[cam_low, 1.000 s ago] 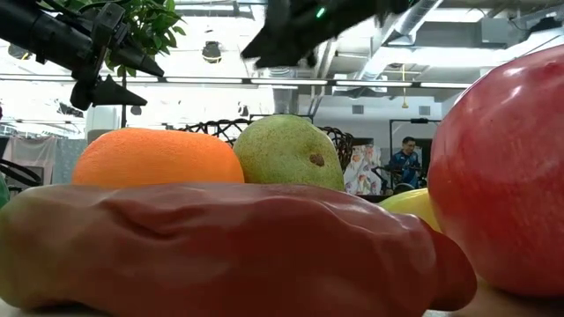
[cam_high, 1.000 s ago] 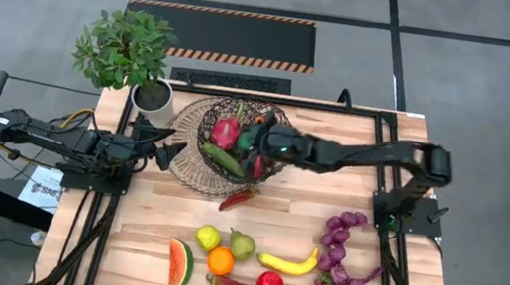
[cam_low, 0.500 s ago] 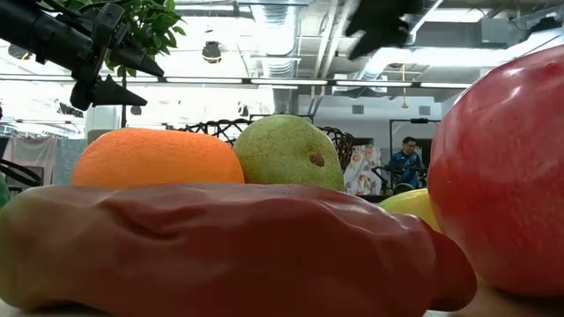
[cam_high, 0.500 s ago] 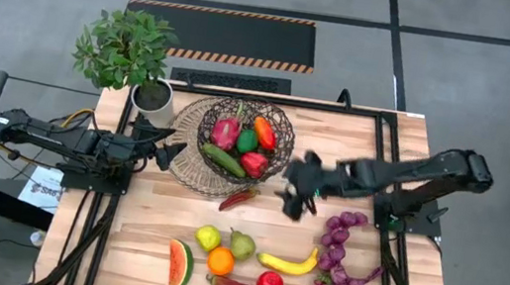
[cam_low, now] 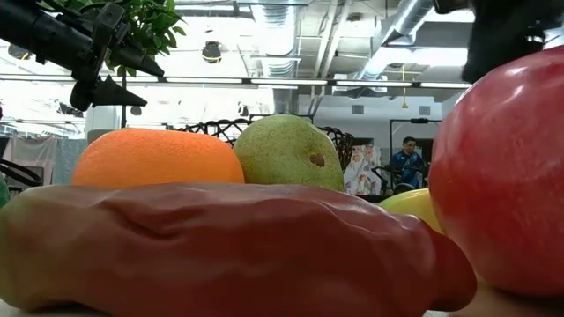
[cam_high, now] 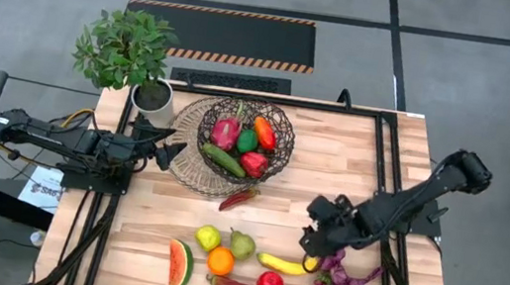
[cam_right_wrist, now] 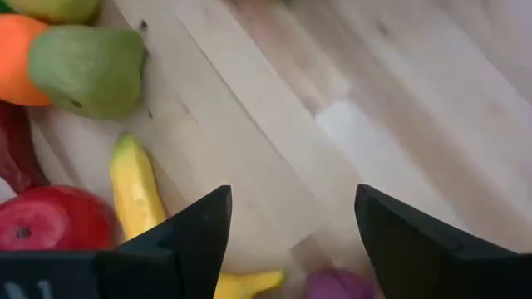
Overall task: Build produce basket
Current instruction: Put the banana into the wire basket
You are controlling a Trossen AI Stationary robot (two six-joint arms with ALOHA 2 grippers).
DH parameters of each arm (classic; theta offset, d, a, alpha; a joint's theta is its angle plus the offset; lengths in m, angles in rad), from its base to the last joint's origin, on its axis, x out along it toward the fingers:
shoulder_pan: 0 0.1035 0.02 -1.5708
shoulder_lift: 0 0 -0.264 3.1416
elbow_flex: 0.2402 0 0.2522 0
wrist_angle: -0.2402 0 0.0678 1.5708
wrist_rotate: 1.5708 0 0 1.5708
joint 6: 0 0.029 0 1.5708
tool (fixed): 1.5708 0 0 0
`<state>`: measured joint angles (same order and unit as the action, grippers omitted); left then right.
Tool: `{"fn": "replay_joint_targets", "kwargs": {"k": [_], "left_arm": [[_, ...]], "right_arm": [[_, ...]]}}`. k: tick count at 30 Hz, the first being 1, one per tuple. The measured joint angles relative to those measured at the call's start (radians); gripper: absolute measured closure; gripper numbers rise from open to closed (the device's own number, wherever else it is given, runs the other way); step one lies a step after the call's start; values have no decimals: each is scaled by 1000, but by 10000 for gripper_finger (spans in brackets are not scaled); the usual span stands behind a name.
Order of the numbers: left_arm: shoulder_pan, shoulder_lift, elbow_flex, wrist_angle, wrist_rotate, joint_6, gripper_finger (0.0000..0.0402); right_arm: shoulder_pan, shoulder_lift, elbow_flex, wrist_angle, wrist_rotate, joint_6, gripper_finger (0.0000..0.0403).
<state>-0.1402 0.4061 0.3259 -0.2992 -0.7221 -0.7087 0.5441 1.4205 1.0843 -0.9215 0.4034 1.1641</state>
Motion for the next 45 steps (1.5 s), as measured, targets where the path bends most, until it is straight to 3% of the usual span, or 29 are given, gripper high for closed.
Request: {"fn": "replay_joint_targets", "kwargs": {"k": [8,14,31,45], "left_arm": [[0,0,-1,0,0,-3,34],[0,0,-1,0,0,-3,34],[0,0,-1,-2,0,-11,34],[0,0,-1,-3,0,2,34]], "right_arm": [[70,-2,-1,-159,-16,226,127],[94,-2,-1,-200,-27,264,127],[98,-2,-1,-280,-251,442,127],[152,-2,-1,-359,-307,739,127]]}}
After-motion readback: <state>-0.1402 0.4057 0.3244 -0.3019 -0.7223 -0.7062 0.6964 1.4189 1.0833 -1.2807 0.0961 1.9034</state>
